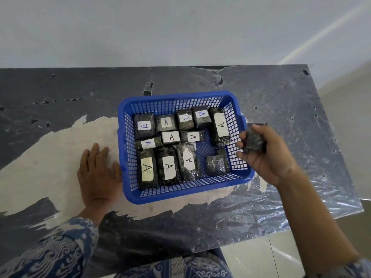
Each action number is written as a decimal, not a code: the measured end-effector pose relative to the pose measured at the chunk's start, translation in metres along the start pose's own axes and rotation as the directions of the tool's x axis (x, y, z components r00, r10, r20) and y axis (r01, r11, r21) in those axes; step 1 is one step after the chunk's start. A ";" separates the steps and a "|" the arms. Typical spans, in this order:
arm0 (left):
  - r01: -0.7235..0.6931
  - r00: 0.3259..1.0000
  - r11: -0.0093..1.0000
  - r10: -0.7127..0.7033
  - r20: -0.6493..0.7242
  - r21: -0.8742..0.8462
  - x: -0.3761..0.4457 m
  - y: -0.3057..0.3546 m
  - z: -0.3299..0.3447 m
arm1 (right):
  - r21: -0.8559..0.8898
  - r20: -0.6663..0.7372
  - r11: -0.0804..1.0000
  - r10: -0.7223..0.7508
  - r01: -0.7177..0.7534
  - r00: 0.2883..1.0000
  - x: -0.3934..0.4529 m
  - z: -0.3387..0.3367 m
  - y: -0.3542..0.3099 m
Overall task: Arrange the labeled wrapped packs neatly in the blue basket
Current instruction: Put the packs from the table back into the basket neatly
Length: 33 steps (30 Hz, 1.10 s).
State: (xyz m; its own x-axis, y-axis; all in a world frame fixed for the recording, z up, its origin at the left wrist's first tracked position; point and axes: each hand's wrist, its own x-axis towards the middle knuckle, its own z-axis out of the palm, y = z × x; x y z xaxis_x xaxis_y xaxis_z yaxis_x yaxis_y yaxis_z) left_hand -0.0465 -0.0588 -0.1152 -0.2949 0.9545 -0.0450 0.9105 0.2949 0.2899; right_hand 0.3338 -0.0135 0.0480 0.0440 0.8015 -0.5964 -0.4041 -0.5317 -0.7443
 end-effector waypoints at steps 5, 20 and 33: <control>-0.010 1.000 1.000 0.010 -0.007 0.002 0.001 -0.001 0.001 | -0.105 0.002 0.988 0.115 -0.114 0.993 0.008 0.012 0.035; -0.020 1.000 1.000 0.020 0.005 0.012 0.001 0.002 -0.005 | -0.922 -0.086 0.385 -0.151 -0.022 0.985 0.031 0.016 0.075; -0.015 1.000 1.000 0.015 -0.018 0.001 0.001 -0.003 0.002 | -0.844 -0.200 0.537 -0.319 0.003 0.926 0.043 0.036 0.082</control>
State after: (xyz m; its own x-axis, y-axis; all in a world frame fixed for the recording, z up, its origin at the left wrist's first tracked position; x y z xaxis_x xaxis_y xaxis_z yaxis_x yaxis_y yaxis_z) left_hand -0.0495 -0.0585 -0.1179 -0.2862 0.9579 -0.0232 0.9151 0.2804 0.2896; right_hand 0.2696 -0.0128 -0.0283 0.3526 0.8573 -0.3751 0.5540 -0.5143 -0.6546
